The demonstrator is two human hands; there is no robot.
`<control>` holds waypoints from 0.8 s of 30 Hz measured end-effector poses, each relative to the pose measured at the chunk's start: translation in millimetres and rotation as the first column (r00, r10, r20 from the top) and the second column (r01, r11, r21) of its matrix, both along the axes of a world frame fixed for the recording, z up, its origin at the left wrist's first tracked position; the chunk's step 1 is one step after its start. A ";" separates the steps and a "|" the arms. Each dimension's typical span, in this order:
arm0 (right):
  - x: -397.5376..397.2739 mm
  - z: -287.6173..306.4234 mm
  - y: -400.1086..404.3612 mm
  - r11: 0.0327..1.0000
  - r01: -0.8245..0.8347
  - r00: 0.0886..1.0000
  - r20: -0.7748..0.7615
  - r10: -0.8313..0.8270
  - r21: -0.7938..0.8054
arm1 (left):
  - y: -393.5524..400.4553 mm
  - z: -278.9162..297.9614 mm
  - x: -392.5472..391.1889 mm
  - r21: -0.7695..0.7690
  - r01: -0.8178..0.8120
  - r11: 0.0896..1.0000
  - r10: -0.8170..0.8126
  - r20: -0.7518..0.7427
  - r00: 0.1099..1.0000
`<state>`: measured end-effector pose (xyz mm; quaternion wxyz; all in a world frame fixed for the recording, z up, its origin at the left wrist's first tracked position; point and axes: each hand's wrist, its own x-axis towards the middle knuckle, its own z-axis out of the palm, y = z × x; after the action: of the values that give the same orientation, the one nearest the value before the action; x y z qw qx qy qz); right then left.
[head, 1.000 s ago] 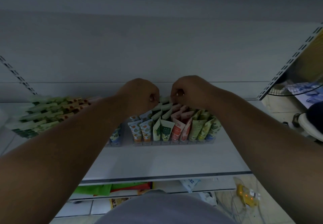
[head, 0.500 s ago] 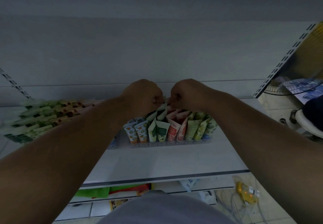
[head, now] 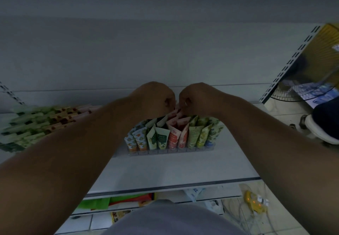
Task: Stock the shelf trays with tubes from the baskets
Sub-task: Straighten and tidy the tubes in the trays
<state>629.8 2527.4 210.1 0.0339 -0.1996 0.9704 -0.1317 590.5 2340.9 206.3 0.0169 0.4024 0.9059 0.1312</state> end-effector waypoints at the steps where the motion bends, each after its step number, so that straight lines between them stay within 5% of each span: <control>1: -0.1 -1.6 -0.6 1.000 0.007 1.000 -0.004 -0.007 -0.003 | 2.2 0.1 -0.3 -0.014 0.001 1.000 -0.001 -0.001 1.000; 10: -4.0 -11.0 4.0 0.999 0.046 0.999 0.003 -0.046 -0.011 | 6.6 0.2 -1.7 -0.062 0.035 0.997 -0.034 0.024 0.999; 24: 6.0 0.1 41.1 0.999 0.023 0.999 -0.045 -0.025 -0.048 | 23.1 0.6 2.7 0.062 -0.004 0.998 0.004 0.004 1.000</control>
<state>635.8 2568.5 210.2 0.0054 -0.1915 0.9698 -0.1507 593.2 2364.0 206.9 0.0060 0.4006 0.9021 0.1602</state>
